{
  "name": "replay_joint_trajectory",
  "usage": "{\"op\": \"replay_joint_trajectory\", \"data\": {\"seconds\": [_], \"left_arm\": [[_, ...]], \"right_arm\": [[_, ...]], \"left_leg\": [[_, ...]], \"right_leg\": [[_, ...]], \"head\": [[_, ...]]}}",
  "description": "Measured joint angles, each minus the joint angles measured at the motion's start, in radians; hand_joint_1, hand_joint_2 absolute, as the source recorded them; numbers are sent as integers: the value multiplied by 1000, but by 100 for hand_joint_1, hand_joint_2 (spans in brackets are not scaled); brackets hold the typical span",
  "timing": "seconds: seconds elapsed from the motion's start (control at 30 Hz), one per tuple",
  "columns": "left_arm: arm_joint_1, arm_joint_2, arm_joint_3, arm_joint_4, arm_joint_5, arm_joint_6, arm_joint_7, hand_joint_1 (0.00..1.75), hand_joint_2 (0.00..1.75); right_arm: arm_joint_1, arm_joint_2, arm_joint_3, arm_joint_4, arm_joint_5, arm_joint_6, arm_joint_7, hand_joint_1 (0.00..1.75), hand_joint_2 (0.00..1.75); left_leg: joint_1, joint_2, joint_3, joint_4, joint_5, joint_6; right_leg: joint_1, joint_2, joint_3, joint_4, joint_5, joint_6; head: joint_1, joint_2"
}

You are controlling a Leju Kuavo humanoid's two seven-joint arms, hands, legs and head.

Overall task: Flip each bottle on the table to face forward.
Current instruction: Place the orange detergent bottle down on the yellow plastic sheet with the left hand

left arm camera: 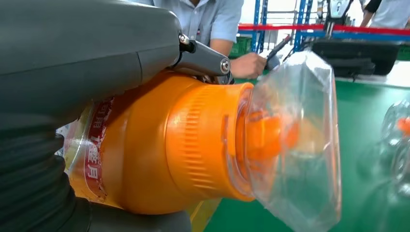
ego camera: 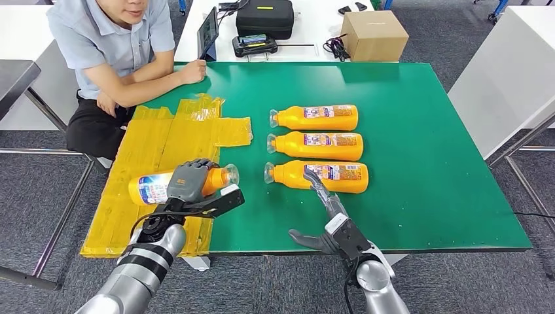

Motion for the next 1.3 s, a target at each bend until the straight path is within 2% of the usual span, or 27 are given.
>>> {"op": "replay_joint_trajectory", "data": {"seconds": [0.07,0.1,0.23,0.37,0.4,0.5,0.57,0.9,1.3], "left_arm": [[-2,3,0,16,-50,9,30,154,175],[-2,5,-1,25,-85,12,50,155,175],[-5,14,-8,70,-181,12,92,90,175],[-13,15,-13,109,-175,9,73,84,175],[-15,15,-13,116,-170,8,67,73,175],[-19,15,-13,131,-161,7,55,14,175],[-22,15,-13,138,-154,6,46,1,175],[-25,5,-18,169,-94,-16,-72,0,175],[-40,2,-20,191,-57,-52,-99,0,175]], "right_arm": [[-2,0,0,2,0,0,0,0,175],[-3,0,0,3,0,0,0,0,175],[-8,0,-1,11,-3,-1,-1,0,175],[-15,0,-1,21,-6,-1,-5,0,175],[-15,0,-1,23,-6,-1,-5,0,175],[-15,0,-1,29,-7,-1,-6,0,175],[-15,0,-1,32,-7,-1,-6,0,175],[-19,0,-1,48,-13,-1,-12,0,175],[-33,0,-1,75,-17,-2,-17,0,175]], "left_leg": [[0,0,0,0,0,0],[0,0,0,0,0,0],[0,-1,-1,0,0,0],[0,-1,-1,0,0,0],[0,-1,-1,0,0,0],[0,-1,-1,0,0,0],[0,-1,-1,0,0,0],[0,-1,-1,0,0,0],[0,-1,2,0,0,0]], "right_leg": [[0,0,0,0,0,0],[0,0,0,0,0,0],[0,0,-1,0,0,0],[0,0,-1,0,0,0],[0,0,-1,0,0,0],[0,0,-1,0,0,0],[0,0,-1,0,0,0],[0,0,0,0,0,0],[0,0,3,0,0,0]], "head": [[0,0],[0,0],[0,0],[0,0],[0,0],[0,0],[0,0],[0,0],[0,0]]}}
